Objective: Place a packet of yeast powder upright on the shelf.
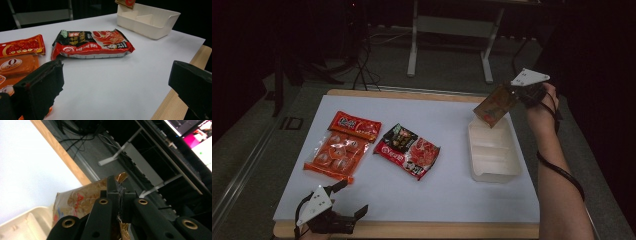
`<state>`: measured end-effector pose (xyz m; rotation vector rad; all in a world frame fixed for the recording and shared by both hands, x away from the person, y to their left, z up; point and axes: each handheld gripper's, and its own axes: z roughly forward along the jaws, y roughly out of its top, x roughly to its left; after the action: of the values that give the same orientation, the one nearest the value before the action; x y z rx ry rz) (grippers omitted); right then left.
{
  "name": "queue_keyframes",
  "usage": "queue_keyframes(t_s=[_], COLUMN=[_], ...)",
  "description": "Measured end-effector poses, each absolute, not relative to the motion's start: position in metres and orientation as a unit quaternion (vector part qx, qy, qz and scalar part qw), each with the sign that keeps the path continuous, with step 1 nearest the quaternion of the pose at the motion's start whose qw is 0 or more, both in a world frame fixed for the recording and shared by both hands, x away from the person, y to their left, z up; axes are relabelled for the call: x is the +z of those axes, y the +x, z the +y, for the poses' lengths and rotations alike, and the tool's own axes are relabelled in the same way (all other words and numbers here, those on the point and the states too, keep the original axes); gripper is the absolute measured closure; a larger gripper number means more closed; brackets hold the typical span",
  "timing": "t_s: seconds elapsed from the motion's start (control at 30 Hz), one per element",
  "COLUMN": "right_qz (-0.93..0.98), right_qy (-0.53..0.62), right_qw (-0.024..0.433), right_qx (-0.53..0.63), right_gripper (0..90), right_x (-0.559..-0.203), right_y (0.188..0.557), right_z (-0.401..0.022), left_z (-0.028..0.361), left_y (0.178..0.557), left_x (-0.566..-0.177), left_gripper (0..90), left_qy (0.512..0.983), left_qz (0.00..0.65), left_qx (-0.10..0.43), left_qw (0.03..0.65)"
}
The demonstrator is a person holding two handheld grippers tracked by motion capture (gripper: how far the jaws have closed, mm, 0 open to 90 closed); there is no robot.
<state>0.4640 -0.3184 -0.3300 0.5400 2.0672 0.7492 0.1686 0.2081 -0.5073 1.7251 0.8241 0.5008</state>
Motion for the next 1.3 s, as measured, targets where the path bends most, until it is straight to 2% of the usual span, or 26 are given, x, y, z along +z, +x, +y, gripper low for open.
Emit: queue_keyframes(t_s=[0.37,0.6,0.83,1.07,1.3], right_qz=[0.843,0.847,0.872,0.875,0.892], right_qy=[0.19,0.174,0.164,0.16,0.119], right_qw=[0.409,0.421,0.383,0.389,0.388], right_qx=[0.294,0.274,0.256,0.239,0.2], right_gripper=[88.8,88.8,88.8,88.8,88.5], right_x=[-0.342,-0.329,-0.328,-0.321,-0.331], right_y=[0.462,0.462,0.463,0.465,0.472], right_z=[-0.313,-0.31,-0.313,-0.316,-0.289], left_z=[0.209,0.21,0.213,0.215,0.218], left_y=[0.169,0.168,0.167,0.165,0.162], left_x=[-0.507,-0.507,-0.507,-0.508,-0.508], left_gripper=[0.6,0.6,0.5,0.6,0.6], left_qy=[0.728,0.726,0.722,0.719,0.717], left_qz=[0.35,0.351,0.356,0.363,0.368], left_qx=[0.212,0.211,0.211,0.21,0.213], left_qw=[0.551,0.552,0.554,0.554,0.553])
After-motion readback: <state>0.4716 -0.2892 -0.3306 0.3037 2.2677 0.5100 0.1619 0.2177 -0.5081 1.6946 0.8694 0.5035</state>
